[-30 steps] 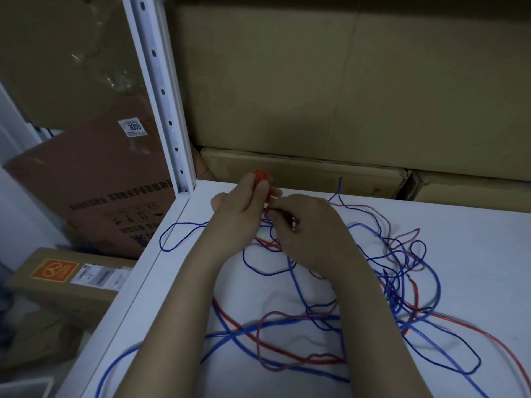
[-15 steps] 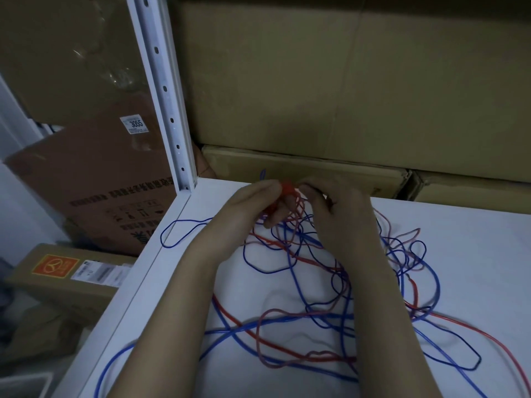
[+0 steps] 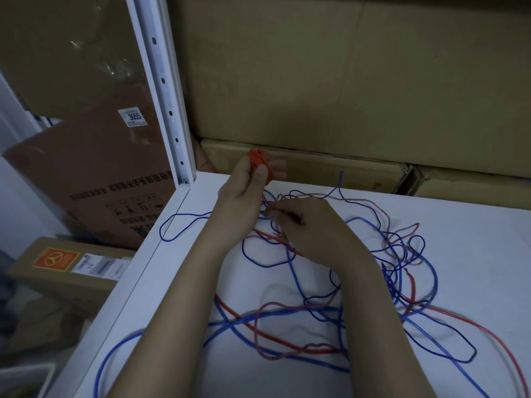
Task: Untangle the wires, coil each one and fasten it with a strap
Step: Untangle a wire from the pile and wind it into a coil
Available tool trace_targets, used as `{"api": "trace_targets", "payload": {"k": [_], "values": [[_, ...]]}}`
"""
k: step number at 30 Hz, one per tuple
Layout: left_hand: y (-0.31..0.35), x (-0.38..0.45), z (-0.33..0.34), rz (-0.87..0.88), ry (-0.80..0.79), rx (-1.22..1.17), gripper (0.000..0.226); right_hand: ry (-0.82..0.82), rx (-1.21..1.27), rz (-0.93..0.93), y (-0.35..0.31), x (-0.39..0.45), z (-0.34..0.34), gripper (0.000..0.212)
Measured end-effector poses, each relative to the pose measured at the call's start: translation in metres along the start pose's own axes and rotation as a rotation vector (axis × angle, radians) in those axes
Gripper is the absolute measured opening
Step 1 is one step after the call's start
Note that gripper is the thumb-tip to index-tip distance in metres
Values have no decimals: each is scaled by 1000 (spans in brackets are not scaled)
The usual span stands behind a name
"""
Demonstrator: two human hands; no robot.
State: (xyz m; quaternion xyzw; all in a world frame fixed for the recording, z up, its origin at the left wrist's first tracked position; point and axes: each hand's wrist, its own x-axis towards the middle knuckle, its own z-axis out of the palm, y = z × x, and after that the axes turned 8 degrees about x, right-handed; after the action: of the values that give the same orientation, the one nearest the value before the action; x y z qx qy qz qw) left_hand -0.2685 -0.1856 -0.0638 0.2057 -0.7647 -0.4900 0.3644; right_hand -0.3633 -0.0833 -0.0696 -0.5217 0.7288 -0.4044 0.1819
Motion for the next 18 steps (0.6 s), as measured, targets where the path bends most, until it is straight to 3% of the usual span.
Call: {"api": "trace_targets", "payload": {"k": [3,6,11,14,18], "values": [[-7,-3,-2,20,-71,335,23,71,-40,-69,-3,-2,-3,18],[-9,-5,-2,19,-156,472,31,205,-52,-156,-5,-4,-9,14],[-4,-6,-4,5,-264,329,43,414,-89,-217,-1,-4,-18,7],[1,-7,-5,-36,-375,109,48,550,-101,-233,2,-5,-22,12],[0,-6,-2,-37,-416,-39,43,503,26,-254,6,-4,-21,4]]}}
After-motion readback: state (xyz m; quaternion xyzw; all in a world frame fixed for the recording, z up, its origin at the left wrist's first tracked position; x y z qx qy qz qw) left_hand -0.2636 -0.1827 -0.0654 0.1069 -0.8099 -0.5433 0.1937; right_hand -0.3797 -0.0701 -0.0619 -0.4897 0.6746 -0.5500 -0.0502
